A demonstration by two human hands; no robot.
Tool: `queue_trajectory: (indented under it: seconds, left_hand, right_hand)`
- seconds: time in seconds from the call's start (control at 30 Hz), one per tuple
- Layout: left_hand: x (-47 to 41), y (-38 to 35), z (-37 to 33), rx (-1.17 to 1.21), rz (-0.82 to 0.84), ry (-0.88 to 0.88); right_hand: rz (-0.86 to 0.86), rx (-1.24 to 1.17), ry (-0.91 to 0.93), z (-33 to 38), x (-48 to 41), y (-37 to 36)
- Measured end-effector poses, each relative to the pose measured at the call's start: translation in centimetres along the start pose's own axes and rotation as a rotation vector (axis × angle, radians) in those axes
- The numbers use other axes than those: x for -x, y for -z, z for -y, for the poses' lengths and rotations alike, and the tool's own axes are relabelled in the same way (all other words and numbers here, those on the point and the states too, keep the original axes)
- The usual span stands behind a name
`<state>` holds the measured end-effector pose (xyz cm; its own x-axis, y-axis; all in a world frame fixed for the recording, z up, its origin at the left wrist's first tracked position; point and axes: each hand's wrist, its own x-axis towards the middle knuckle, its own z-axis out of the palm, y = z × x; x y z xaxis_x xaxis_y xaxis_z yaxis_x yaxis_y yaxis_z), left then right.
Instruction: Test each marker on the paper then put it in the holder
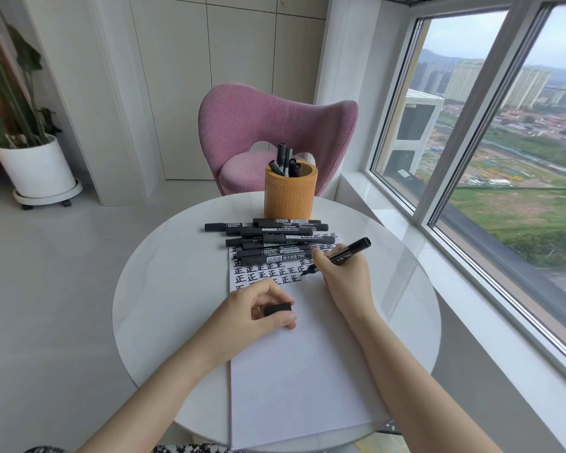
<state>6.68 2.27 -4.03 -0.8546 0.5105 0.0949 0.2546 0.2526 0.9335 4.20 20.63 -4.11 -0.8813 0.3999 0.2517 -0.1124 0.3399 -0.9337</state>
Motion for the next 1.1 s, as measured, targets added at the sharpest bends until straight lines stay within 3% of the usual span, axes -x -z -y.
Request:
queue_trajectory:
  seconds: [1.1]
  left_hand:
    - [0.04, -0.10, -0.05, 0.024, 0.010, 0.012]
  right_hand:
    - [-0.037, 0.017, -0.036, 0.21, 0.04, 0.28]
